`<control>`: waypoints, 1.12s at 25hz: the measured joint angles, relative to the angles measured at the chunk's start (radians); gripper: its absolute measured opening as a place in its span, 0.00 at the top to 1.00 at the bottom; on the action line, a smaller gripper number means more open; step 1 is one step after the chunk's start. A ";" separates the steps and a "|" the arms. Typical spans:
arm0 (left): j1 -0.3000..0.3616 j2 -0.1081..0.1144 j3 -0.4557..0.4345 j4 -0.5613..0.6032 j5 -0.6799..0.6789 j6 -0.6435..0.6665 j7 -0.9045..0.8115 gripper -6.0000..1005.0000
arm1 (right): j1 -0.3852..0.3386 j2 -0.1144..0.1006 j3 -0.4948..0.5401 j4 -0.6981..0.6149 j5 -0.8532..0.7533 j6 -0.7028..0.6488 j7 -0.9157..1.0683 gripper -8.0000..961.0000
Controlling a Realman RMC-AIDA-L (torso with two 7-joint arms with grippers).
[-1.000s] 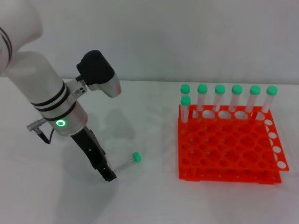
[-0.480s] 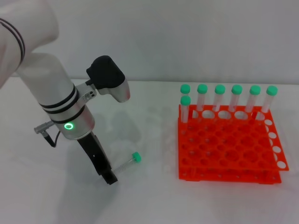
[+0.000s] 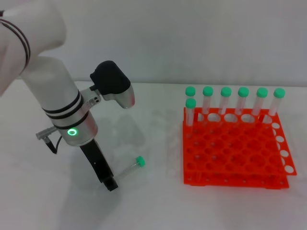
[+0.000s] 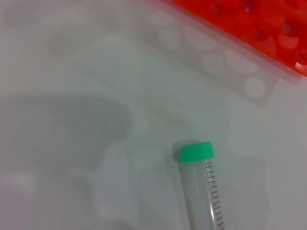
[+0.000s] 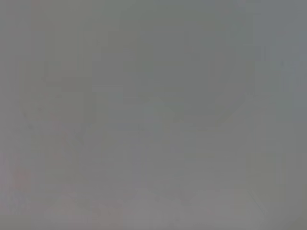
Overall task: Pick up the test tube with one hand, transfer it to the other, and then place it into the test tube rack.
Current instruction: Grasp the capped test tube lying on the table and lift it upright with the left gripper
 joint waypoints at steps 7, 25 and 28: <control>0.000 0.000 0.000 0.022 0.008 -0.014 -0.015 0.64 | -0.011 0.000 0.000 0.000 0.000 -0.001 0.000 0.16; -0.006 0.006 0.000 0.020 -0.041 -0.016 -0.061 0.80 | -0.010 -0.002 0.000 0.002 0.000 -0.006 -0.004 0.16; -0.013 0.005 0.000 -0.004 -0.106 -0.023 -0.046 0.80 | -0.005 -0.002 0.000 0.001 -0.006 -0.005 -0.006 0.16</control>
